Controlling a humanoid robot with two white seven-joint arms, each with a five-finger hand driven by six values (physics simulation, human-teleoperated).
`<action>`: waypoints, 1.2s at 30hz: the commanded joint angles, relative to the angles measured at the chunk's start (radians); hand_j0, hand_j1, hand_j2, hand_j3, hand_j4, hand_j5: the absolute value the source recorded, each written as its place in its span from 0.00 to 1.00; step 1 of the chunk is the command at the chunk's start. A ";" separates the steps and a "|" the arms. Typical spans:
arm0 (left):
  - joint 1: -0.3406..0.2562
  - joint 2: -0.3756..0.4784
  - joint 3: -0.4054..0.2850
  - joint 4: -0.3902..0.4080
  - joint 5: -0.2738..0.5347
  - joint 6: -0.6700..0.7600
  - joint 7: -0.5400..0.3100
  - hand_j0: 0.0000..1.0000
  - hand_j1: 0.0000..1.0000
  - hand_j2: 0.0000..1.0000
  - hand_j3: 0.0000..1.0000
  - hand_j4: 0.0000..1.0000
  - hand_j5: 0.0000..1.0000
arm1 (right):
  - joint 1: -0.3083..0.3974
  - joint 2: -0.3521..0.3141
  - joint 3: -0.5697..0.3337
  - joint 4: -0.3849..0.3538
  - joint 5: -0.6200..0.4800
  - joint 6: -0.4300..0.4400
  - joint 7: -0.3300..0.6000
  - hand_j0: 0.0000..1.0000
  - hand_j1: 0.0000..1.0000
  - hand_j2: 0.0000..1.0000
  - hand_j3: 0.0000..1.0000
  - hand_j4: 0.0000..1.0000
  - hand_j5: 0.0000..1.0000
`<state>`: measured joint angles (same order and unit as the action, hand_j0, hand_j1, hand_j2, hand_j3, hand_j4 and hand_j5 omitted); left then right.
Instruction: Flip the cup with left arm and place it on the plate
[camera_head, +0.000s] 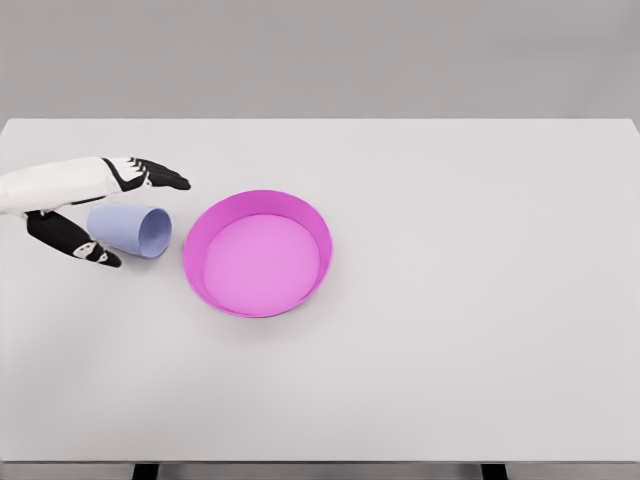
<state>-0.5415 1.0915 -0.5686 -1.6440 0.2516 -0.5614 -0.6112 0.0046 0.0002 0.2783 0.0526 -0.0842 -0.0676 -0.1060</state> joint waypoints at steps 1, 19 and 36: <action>0.000 0.004 0.001 0.000 0.008 0.001 0.000 1.00 1.00 1.00 1.00 1.00 1.00 | 0.000 0.000 0.001 0.001 0.000 0.000 0.000 1.00 1.00 1.00 1.00 1.00 1.00; -0.002 -0.082 -0.007 0.228 0.008 0.009 0.000 1.00 1.00 1.00 1.00 1.00 1.00 | 0.008 0.000 -0.001 0.001 -0.002 0.000 0.000 1.00 1.00 1.00 1.00 1.00 1.00; 0.015 -0.202 -0.011 0.435 -0.110 0.021 0.000 1.00 1.00 1.00 1.00 1.00 1.00 | 0.008 0.000 -0.001 0.001 0.000 0.000 0.000 1.00 1.00 1.00 1.00 1.00 1.00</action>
<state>-0.5307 0.9028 -0.5814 -1.2470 0.1531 -0.5421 -0.6111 0.0123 0.0002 0.2776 0.0535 -0.0856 -0.0674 -0.1059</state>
